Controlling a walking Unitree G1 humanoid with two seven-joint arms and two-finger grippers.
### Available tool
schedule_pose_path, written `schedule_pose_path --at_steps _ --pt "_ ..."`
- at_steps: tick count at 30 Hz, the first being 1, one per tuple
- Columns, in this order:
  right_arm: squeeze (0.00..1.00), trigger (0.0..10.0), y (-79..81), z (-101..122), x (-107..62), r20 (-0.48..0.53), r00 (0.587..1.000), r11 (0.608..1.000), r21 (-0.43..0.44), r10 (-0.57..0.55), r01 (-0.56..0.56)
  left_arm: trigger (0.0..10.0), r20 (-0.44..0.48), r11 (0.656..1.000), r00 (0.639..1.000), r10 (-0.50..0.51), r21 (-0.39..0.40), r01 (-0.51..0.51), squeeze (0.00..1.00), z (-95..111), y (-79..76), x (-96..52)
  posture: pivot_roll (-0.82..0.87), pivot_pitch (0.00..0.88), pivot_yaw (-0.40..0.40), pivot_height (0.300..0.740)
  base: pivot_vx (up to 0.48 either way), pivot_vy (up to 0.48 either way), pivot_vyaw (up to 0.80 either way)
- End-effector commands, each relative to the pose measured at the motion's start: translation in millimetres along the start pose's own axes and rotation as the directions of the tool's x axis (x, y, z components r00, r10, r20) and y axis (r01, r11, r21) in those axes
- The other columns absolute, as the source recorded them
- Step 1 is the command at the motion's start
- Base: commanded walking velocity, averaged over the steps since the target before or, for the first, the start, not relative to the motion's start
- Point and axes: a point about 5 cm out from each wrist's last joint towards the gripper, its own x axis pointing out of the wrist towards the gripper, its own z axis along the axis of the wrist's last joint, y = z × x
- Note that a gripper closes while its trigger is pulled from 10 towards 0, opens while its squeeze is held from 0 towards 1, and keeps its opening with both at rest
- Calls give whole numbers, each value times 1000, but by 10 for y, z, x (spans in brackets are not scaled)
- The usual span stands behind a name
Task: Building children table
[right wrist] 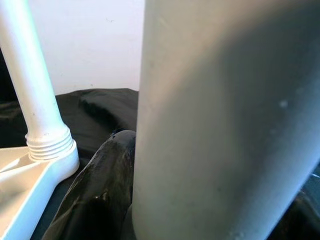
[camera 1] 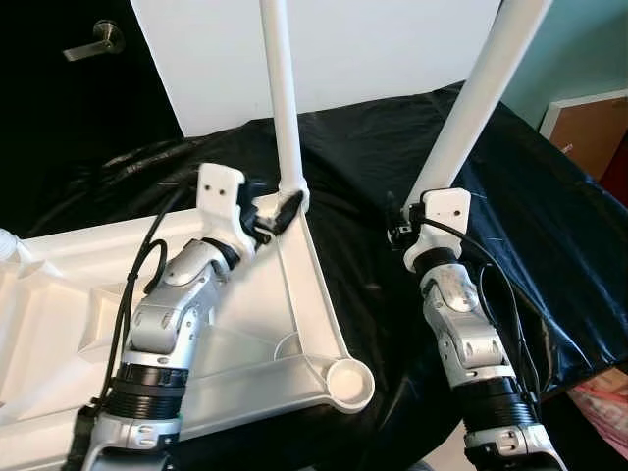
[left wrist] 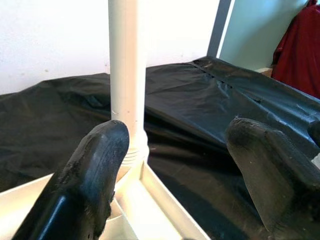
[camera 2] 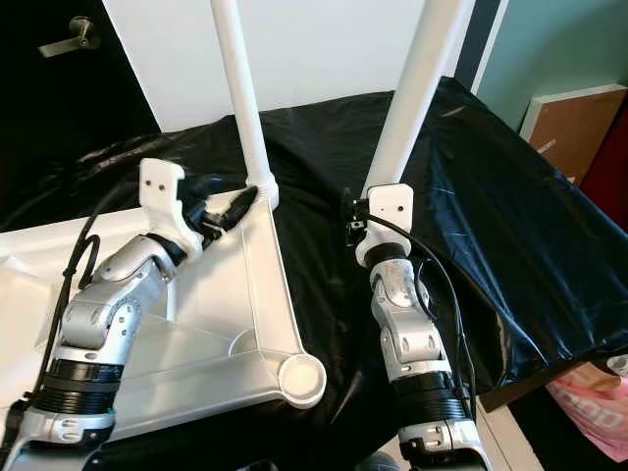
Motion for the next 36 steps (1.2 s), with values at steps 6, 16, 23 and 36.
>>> schedule_pose_path --at_steps 6,16,23,36 --pt "0 10000 -59 104 -138 80 997 1000 -14 5 -4 10000 -18 999 1000 11 -42 -11 0 -103 -102 -69 -89 146 90 740 0 0 0" --pt "0 10000 -160 58 -239 52 998 998 -48 -31 34 10000 -47 997 999 21 -73 -25 0 -157 -161 -121 -99 177 89 740 0 0 0" --pt "0 10000 -180 90 -235 62 998 998 -52 -26 29 10000 -41 996 998 37 -74 -40 0 -138 -159 -120 -101 183 83 740 0 0 0" --pt "0 10000 -172 95 -249 62 998 998 -54 -17 21 10000 -56 996 997 45 -77 -49 0 -129 -147 -132 -98 182 82 740 0 0 0"
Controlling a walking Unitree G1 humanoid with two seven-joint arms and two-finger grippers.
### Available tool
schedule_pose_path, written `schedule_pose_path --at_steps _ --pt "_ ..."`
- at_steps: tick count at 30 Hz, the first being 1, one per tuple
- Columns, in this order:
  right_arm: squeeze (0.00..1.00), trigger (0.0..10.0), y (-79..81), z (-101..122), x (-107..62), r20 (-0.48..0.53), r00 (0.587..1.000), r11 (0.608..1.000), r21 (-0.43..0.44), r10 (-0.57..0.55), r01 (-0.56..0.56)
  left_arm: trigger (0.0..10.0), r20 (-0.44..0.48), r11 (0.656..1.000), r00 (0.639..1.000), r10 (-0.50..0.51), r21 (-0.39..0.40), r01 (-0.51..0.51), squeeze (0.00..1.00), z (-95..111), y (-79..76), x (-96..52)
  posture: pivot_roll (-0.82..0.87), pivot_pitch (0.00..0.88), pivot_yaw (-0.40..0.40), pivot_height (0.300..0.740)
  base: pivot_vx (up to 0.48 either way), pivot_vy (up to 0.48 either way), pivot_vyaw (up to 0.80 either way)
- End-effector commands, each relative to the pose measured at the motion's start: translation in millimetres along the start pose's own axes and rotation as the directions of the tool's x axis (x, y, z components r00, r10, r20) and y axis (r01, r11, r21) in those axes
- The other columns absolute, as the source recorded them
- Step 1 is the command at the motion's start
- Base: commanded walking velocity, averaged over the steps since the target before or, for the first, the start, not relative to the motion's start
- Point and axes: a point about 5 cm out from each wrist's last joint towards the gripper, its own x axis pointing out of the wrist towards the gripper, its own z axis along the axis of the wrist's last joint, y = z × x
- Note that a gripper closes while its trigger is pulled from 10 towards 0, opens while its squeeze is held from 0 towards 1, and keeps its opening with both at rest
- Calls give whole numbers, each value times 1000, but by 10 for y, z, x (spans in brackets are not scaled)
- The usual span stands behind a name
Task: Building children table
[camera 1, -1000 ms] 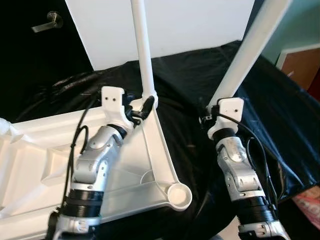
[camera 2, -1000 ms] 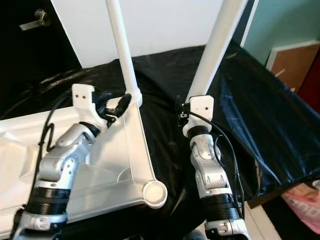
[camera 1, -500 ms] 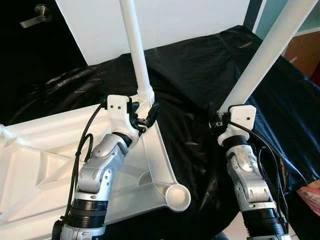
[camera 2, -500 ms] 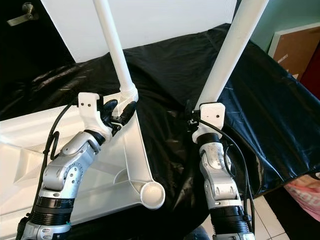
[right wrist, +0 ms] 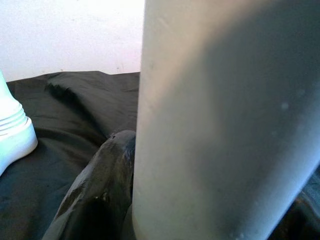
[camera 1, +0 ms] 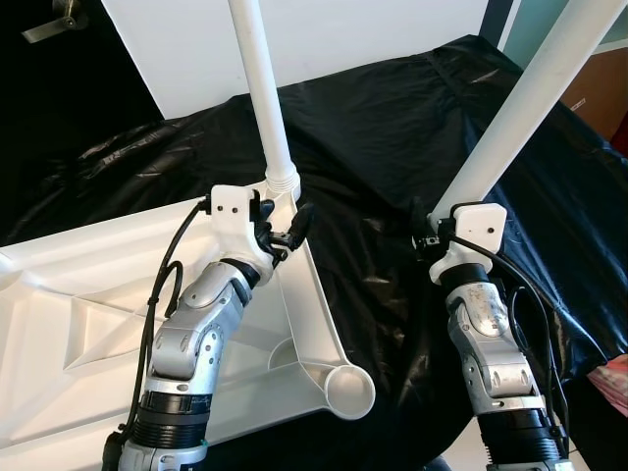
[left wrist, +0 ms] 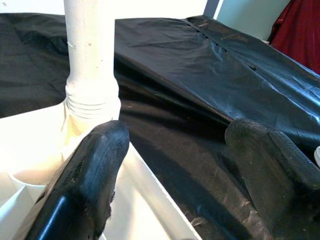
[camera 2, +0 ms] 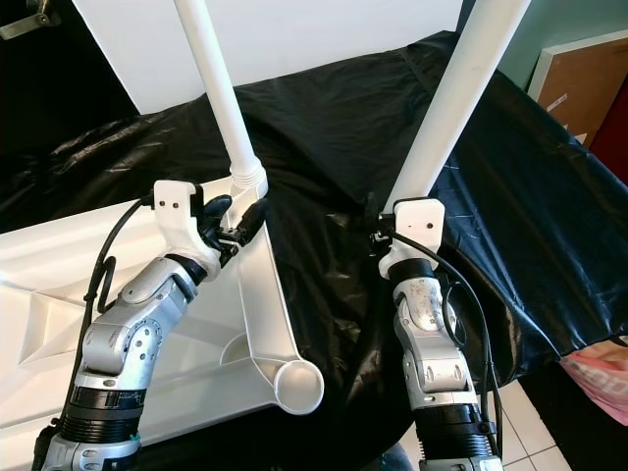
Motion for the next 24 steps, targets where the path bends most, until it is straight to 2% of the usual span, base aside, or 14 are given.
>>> schedule_pose_path --at_steps 1,24 --pt "0 10000 9 19 -14 5 1000 1000 -2 9 -9 10000 -18 999 999 52 -1 -52 0 -16 43 -21 -98 181 82 740 0 0 0" --pt "0 10000 15 18 -8 4 1000 1000 0 7 -7 10000 -29 999 999 40 -16 -40 0 9 23 -8 -94 174 84 740 0 0 0"
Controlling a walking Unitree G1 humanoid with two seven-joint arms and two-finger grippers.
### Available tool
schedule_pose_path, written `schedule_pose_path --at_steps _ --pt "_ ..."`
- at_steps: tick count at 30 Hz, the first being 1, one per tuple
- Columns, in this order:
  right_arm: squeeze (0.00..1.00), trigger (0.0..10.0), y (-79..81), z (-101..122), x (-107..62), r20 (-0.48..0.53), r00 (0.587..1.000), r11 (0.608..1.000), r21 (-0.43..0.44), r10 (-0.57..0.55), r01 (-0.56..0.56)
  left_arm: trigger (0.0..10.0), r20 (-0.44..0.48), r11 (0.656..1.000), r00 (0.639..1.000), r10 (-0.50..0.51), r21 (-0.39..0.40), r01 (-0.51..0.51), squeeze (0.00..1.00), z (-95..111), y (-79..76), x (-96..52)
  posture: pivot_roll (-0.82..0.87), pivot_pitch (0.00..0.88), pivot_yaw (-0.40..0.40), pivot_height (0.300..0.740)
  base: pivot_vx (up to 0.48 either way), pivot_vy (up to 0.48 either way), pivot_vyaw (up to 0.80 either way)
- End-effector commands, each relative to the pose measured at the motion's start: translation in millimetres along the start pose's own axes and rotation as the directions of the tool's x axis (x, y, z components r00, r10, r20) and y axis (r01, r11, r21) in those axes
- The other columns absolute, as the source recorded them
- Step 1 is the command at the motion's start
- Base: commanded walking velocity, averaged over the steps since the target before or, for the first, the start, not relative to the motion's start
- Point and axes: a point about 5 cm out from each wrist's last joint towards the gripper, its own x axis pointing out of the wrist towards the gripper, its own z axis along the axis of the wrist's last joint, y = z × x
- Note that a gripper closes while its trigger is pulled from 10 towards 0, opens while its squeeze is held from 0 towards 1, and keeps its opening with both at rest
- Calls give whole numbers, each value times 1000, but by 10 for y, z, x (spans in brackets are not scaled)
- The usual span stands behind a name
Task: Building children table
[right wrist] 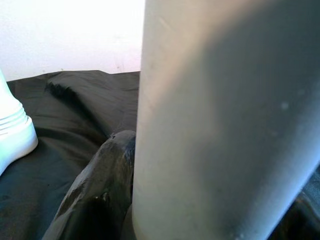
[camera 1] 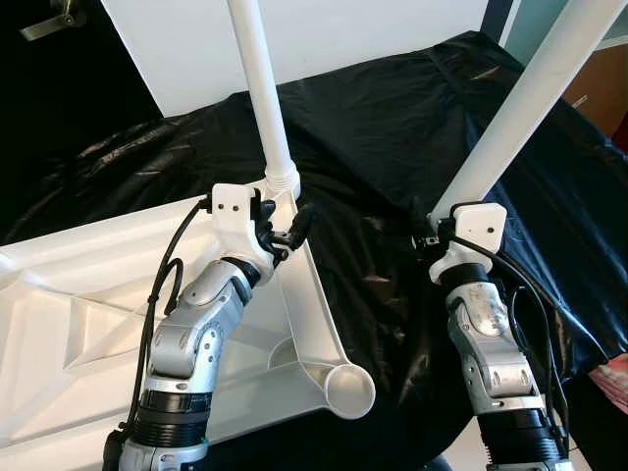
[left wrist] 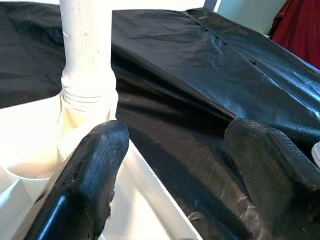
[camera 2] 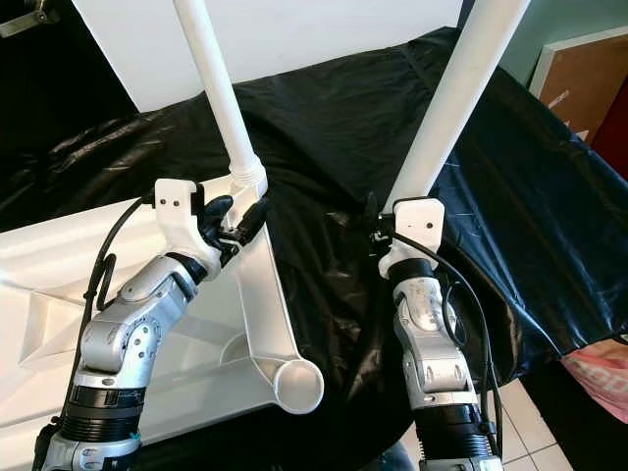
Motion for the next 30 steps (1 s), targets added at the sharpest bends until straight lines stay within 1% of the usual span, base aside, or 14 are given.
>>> schedule_pose_path --at_steps 1,30 --pt "0 10000 13 16 -7 4 1000 1000 1 6 -6 10000 2 999 999 42 -3 -42 0 21 31 -18 -94 173 84 740 0 0 0" --pt "0 10000 43 12 -7 2 1000 1000 5 22 -22 10000 -6 999 999 33 -15 -33 0 21 7 -18 -90 163 74 740 0 0 0"
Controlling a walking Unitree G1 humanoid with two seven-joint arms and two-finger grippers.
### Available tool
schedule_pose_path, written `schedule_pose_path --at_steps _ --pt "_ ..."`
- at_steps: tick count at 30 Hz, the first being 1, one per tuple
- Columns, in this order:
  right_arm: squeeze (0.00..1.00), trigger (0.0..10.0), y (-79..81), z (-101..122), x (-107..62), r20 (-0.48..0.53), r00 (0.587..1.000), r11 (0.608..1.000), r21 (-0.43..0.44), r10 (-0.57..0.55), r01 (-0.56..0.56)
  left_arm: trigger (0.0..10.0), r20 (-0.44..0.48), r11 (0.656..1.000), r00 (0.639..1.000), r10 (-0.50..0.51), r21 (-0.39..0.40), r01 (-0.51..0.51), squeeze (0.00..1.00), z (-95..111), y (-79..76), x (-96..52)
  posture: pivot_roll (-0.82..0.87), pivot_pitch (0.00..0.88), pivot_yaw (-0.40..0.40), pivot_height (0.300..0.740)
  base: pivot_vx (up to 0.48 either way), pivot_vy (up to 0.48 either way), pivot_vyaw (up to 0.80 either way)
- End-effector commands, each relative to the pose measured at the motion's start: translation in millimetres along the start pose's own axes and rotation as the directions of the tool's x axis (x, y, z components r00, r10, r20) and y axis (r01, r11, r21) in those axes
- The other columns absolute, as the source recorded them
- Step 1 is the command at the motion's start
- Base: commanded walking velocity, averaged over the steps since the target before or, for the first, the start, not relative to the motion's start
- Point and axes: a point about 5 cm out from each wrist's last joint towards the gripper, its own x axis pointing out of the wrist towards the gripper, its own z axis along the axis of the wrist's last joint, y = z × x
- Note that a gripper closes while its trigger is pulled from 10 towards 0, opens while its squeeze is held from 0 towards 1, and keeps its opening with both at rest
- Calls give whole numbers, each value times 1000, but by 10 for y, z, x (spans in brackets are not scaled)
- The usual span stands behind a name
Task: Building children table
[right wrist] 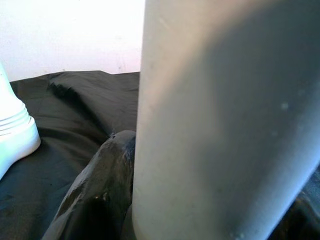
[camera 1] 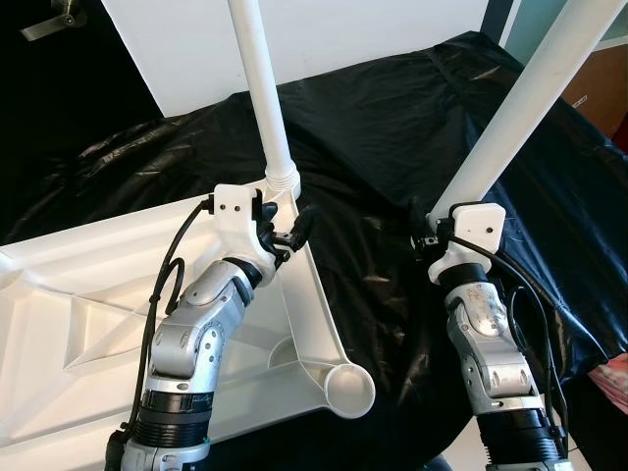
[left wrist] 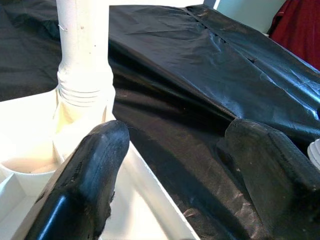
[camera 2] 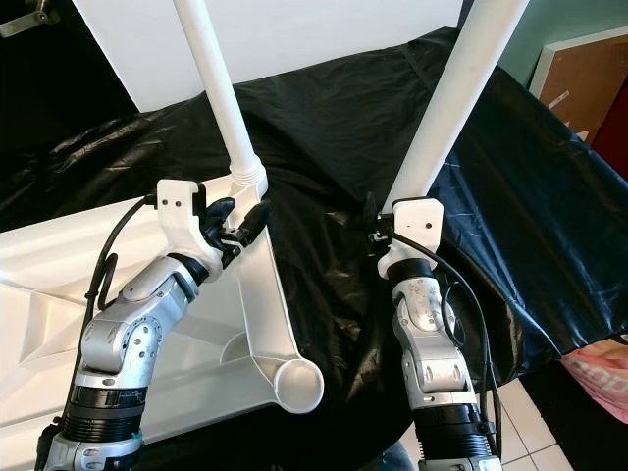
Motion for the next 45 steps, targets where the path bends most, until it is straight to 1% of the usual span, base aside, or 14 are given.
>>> schedule_pose_path --at_steps 1,7,31,32,40,45 --pt "0 10000 34 11 -7 1 1000 1000 1 20 -20 10000 4 999 999 34 -1 -34 0 26 23 -21 -90 161 74 740 0 0 0" --pt "0 10000 39 6 -8 0 1000 1000 2 23 -23 10000 1 999 999 33 -1 -33 0 23 23 -23 -89 158 73 740 0 0 0" --pt "0 10000 47 -6 -5 -2 1000 1000 6 29 -29 10000 7 1000 1000 29 1 -29 0 43 20 -16 -88 143 72 740 -262 0 0" --pt "0 10000 50 -2 -5 0 1000 1000 6 31 -31 10000 28 1000 999 24 -8 -24 0 72 14 -17 -89 143 71 740 0 0 0" --pt "0 10000 44 4 -3 2 1000 999 3 32 -32 10000 52 1000 999 14 -18 -13 0 123 -6 -16 -90 145 68 740 0 0 0" --pt "0 10000 39 7 5 3 999 999 1 33 -33 10000 56 1000 998 8 16 -9 0 146 17 -21 -88 149 64 740 0 0 0"
